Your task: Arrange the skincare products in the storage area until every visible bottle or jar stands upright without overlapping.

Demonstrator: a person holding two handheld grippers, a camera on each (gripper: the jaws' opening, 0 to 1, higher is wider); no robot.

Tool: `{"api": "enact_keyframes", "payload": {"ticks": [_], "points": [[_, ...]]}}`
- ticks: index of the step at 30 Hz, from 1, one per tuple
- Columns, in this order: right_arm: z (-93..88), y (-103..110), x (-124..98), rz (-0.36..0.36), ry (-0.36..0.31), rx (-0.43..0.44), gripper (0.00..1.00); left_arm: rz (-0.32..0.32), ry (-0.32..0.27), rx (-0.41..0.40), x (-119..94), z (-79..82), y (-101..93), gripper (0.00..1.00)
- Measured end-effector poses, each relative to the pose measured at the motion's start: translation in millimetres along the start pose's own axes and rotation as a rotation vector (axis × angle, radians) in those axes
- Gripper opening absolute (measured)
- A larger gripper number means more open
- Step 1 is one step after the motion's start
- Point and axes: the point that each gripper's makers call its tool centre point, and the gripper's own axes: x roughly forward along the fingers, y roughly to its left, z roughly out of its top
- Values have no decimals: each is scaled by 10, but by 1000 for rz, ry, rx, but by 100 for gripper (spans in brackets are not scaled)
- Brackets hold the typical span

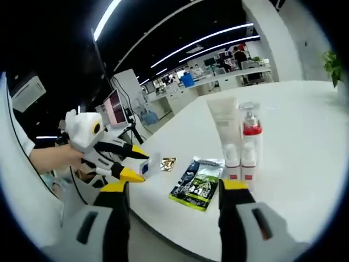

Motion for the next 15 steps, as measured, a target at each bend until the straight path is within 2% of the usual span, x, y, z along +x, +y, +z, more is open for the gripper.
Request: {"api": "enact_keyframes", "payload": {"ticks": [3, 6, 8, 15], "points": [[34, 57, 57, 44, 14, 11, 53, -60, -13, 48, -34, 127, -115, 36], [78, 132, 108, 106, 19, 45, 35, -88, -21, 106, -59, 227, -203, 36], [106, 184, 139, 144, 18, 67, 28, -103, -18, 152, -62, 267, -253, 36], [96, 223, 227, 190, 44, 111, 29, -137, 14, 291, -96, 349, -425, 36]]}}
